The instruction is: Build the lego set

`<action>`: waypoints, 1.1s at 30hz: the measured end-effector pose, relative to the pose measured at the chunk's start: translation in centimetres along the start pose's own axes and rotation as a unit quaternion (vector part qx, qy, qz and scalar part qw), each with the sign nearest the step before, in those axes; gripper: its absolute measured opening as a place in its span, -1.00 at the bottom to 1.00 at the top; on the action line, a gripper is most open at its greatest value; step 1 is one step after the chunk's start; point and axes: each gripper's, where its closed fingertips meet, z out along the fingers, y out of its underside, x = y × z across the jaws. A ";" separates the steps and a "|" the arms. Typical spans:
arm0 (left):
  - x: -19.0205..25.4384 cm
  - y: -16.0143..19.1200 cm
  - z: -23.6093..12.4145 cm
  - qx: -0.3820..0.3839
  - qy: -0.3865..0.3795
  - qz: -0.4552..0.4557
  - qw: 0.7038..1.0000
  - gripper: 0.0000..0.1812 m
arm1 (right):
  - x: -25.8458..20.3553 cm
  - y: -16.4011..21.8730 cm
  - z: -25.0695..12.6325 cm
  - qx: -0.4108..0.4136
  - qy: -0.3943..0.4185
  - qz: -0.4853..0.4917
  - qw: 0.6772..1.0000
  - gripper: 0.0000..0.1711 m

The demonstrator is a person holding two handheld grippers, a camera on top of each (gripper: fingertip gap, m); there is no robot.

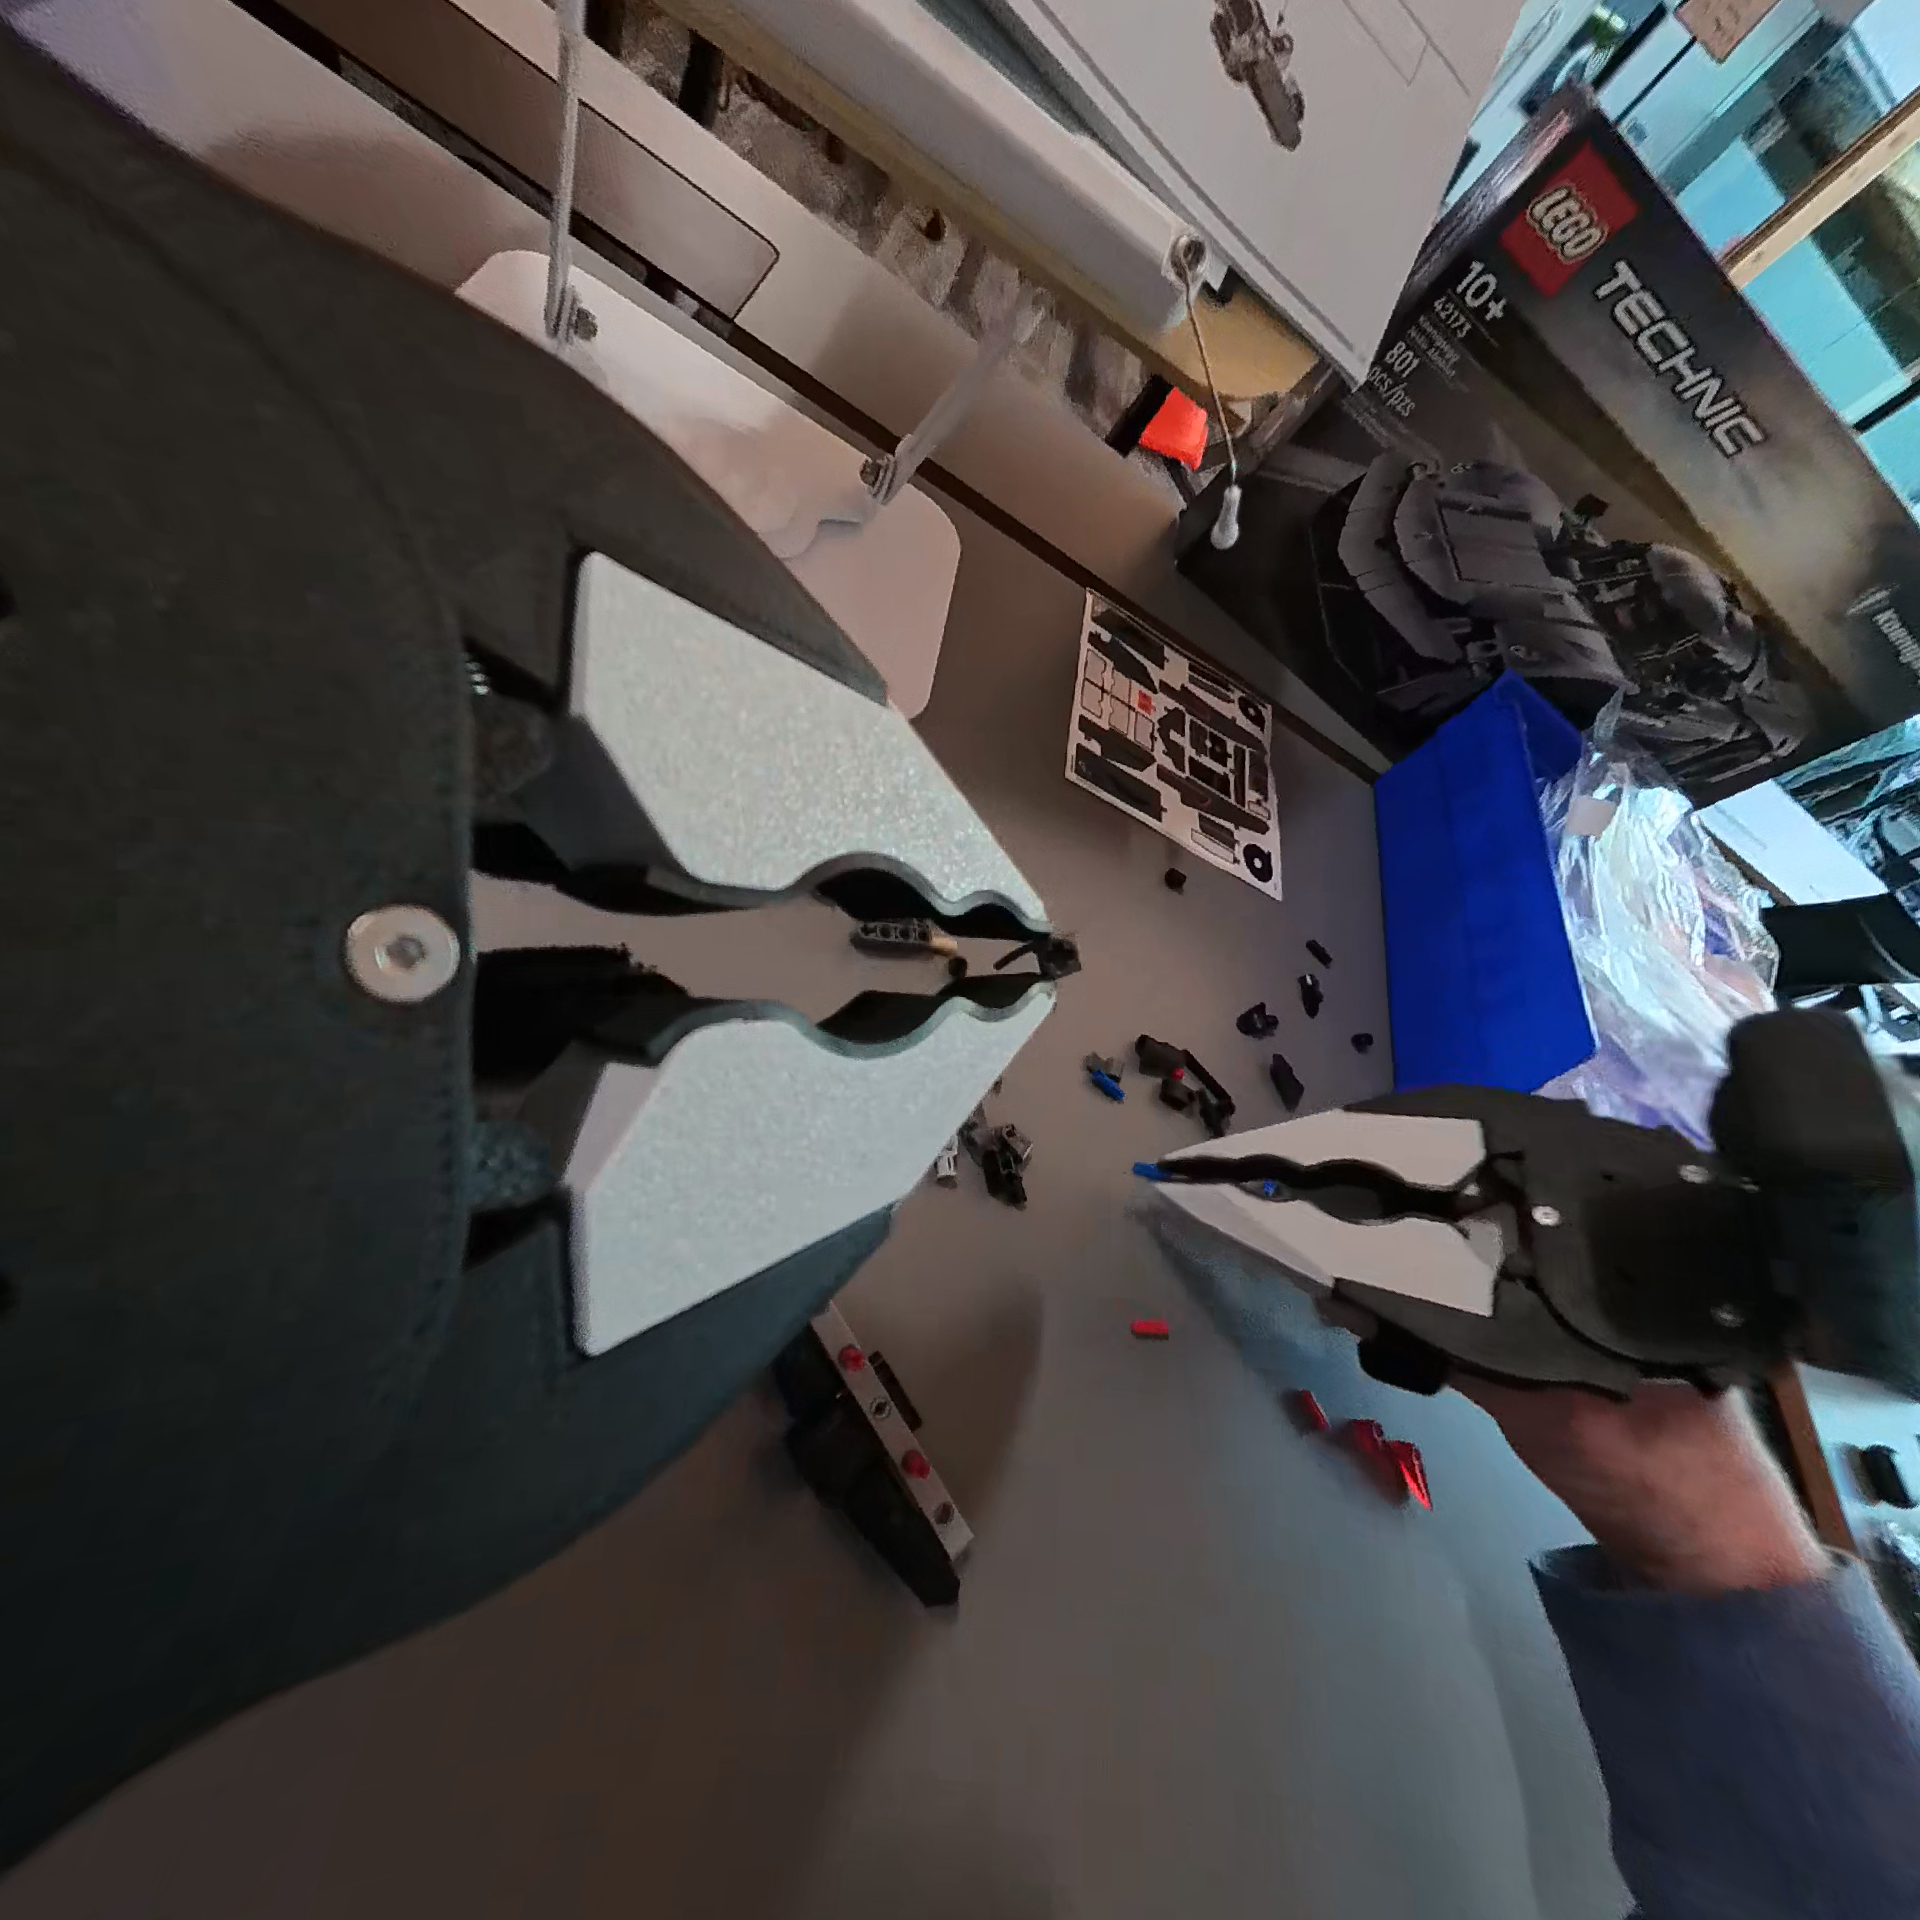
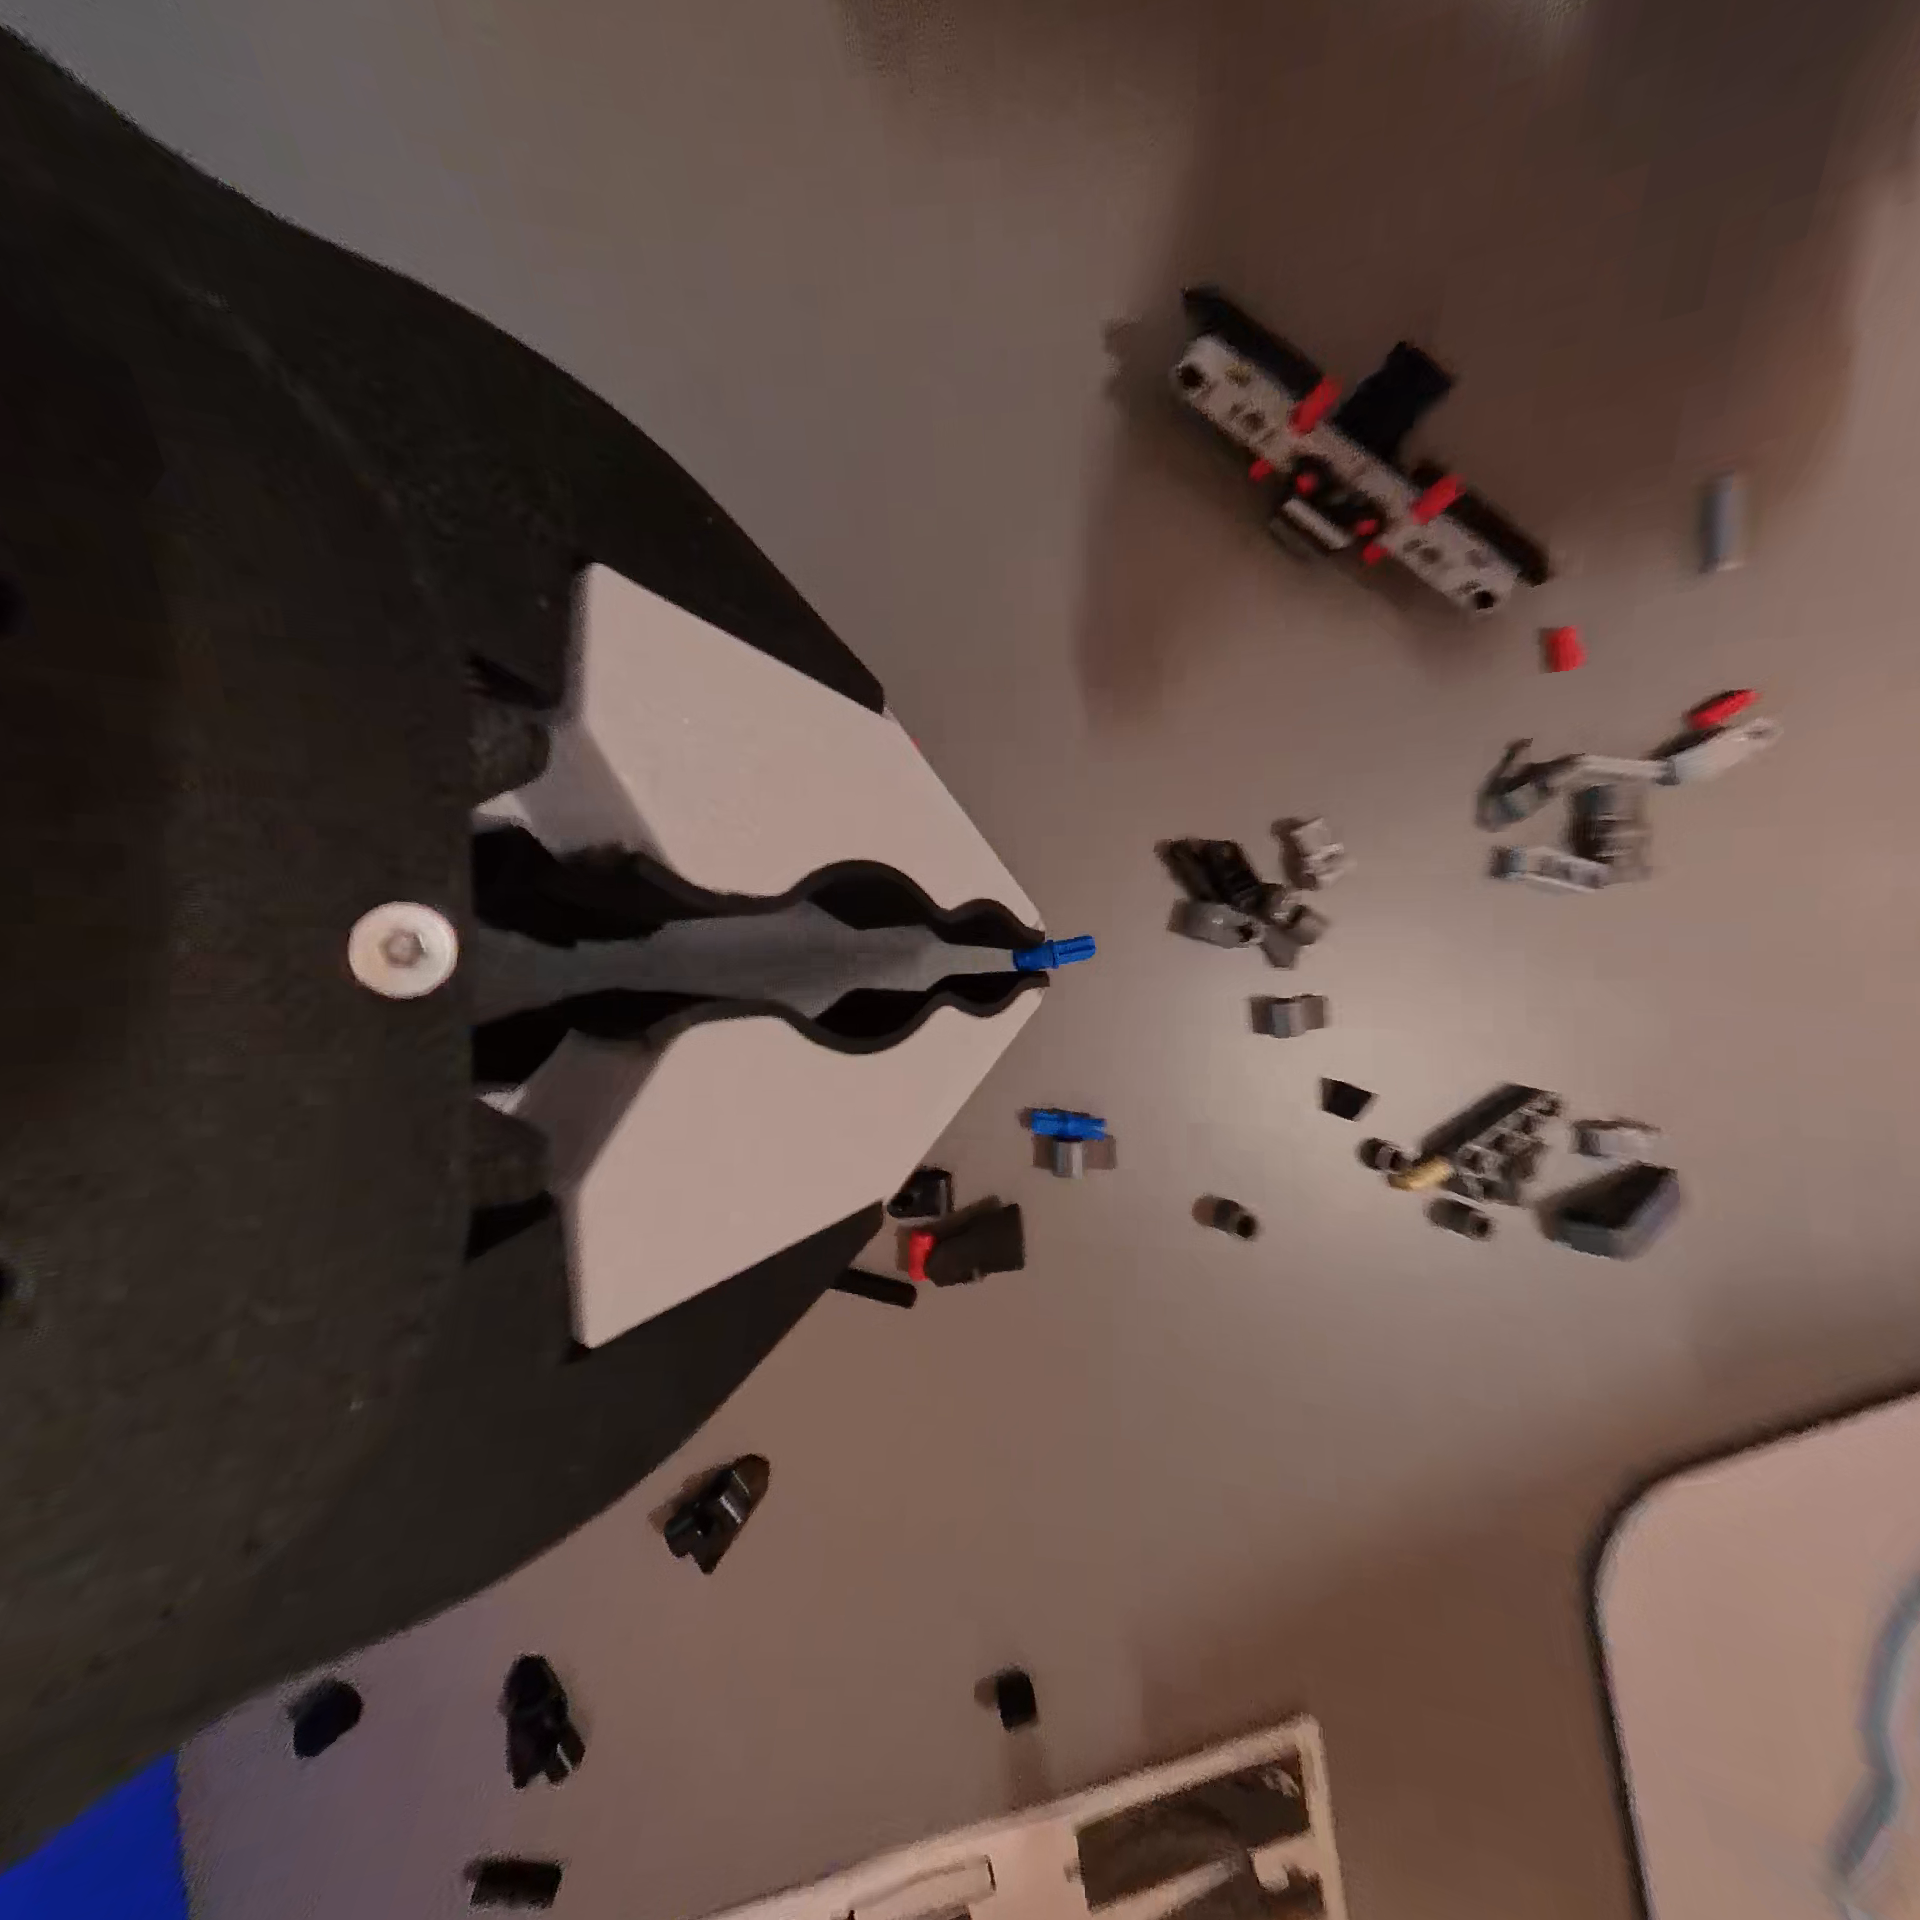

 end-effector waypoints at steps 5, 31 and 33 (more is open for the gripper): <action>1.0 0.6 1.2 -0.016 0.019 -0.004 1.000 -0.95 | -0.9 -4.0 -1.1 0.037 0.024 -0.006 0.999 -0.98; 1.8 0.1 1.5 -0.085 0.017 0.100 0.991 -0.95 | -3.5 -12.9 -2.0 -0.006 0.116 -0.185 0.976 -0.99; 1.8 0.1 1.6 -0.093 0.016 0.114 0.989 -0.96 | -3.5 -12.9 -1.9 -0.014 0.119 -0.191 0.974 -0.99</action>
